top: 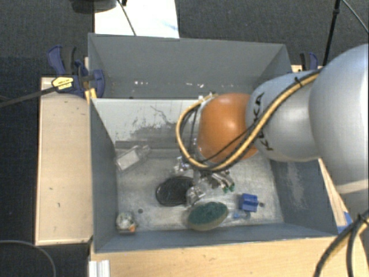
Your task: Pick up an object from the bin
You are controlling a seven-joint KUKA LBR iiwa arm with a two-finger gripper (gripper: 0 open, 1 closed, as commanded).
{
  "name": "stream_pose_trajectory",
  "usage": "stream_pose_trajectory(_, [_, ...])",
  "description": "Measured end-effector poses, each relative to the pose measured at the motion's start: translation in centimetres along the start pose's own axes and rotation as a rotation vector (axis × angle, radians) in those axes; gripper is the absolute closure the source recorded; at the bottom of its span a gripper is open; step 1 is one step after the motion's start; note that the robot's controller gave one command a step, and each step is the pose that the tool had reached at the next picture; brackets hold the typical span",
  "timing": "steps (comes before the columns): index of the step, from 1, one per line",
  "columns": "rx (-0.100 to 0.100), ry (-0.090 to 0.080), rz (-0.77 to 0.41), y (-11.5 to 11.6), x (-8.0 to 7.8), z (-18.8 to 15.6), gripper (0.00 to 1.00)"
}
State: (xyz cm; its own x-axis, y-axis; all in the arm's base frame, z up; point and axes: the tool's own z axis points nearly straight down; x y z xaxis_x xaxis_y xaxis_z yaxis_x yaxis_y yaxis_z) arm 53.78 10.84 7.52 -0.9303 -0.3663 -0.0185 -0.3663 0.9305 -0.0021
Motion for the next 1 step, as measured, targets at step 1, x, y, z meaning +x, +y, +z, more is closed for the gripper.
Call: stream_pose_trajectory(1, [-0.001, 0.009, -0.274, -2.41, -1.28, -12.75, 1.0])
